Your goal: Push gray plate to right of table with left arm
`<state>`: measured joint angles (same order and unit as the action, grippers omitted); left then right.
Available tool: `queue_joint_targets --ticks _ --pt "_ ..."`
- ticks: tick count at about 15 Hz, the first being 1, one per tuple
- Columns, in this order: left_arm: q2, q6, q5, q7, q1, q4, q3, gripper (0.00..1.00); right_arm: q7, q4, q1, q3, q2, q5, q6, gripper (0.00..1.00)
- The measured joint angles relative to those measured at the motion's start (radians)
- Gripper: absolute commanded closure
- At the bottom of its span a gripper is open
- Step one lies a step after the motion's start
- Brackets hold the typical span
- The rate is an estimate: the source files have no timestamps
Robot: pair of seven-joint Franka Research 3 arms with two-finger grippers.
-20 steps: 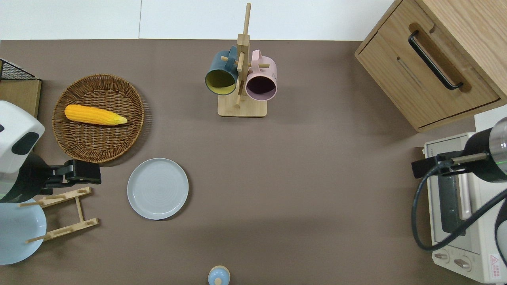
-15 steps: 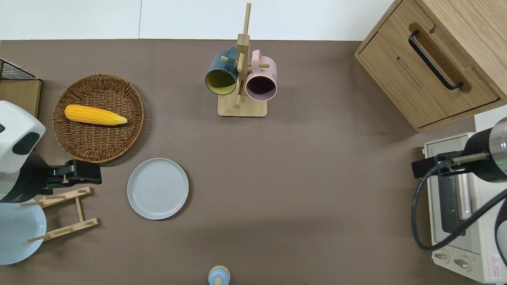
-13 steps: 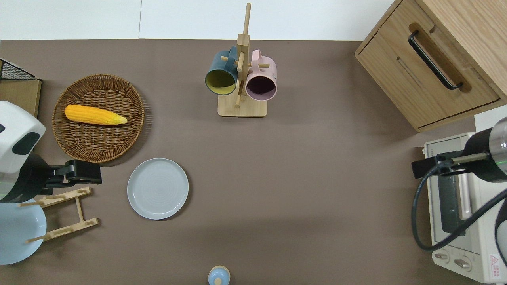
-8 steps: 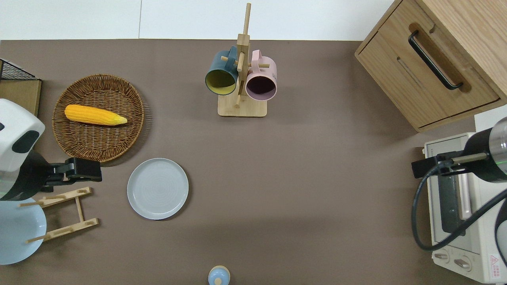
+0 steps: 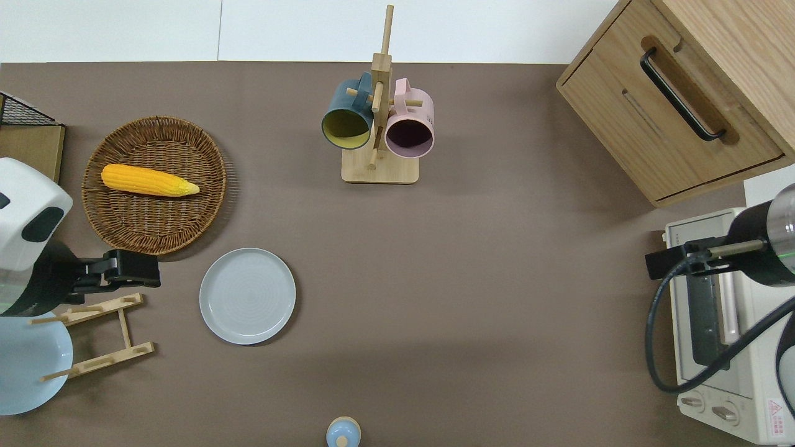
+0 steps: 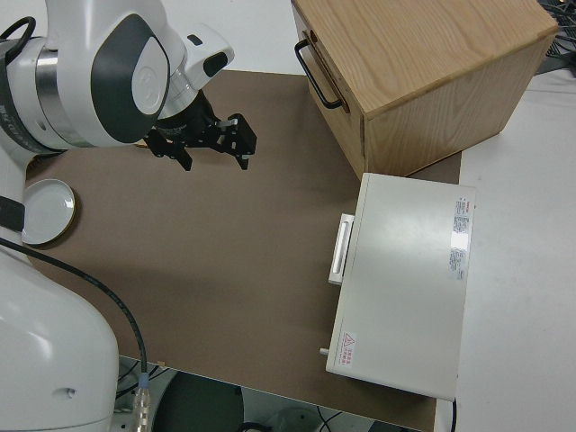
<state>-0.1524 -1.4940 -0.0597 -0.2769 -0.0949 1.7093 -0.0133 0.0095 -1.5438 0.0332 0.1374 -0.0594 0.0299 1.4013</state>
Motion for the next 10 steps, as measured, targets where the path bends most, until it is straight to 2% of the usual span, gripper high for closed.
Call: queue_joint_targets --ticks 10 --pt "-0.019 0.0 0.0 0.001 0.01 0.025 0.009 0.0 0.0 0.0 0.0 0.0 0.0 0.0 0.0 0.005"
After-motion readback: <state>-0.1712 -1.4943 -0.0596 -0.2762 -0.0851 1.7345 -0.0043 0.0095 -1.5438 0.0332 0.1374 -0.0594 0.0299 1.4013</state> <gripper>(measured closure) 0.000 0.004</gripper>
